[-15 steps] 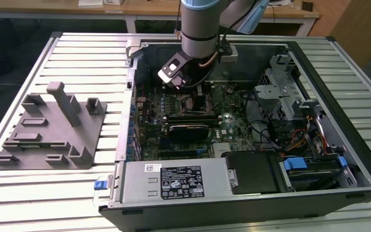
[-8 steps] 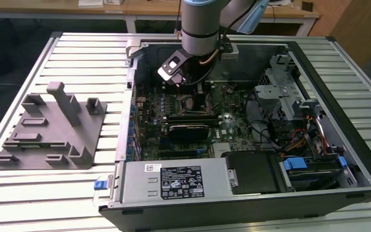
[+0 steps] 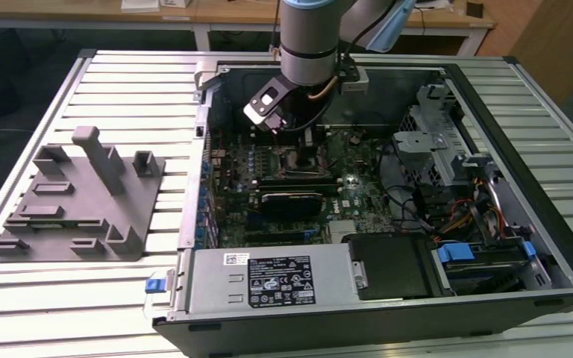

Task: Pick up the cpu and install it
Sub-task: 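Place the cpu into insertion slot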

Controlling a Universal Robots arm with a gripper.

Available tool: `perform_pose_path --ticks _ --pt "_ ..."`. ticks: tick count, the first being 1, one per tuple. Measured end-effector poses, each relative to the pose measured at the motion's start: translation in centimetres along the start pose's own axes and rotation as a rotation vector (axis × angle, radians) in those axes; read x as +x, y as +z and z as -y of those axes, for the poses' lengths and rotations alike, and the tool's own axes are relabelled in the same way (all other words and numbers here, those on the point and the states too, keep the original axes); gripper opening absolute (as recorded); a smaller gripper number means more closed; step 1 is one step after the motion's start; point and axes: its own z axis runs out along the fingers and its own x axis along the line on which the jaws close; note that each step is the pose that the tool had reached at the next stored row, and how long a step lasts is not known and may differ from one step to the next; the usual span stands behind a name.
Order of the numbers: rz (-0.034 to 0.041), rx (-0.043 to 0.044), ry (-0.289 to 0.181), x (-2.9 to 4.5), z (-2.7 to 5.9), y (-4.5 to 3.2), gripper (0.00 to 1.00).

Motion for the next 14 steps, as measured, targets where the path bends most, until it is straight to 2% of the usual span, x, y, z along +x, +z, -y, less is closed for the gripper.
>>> perform_pose_path --ticks 1,3,4,6,7,8,14 --pt "0.0 0.0 0.0 0.0 0.0 0.0 0.42" --pt "0.0 0.0 0.0 0.0 0.0 0.0 0.3" --pt "0.0 -0.0001 0.0 0.0 0.0 -0.01 0.3" --pt "0.0 0.0 0.0 0.0 0.0 -0.01 0.18" --pt "-0.0001 0.0 0.0 0.0 0.0 -0.01 0.18" --pt "0.0 0.0 0.0 0.0 0.0 -0.01 0.13" --pt "0.0002 0.0001 0.0 -0.01 0.0 -0.02 0.11"
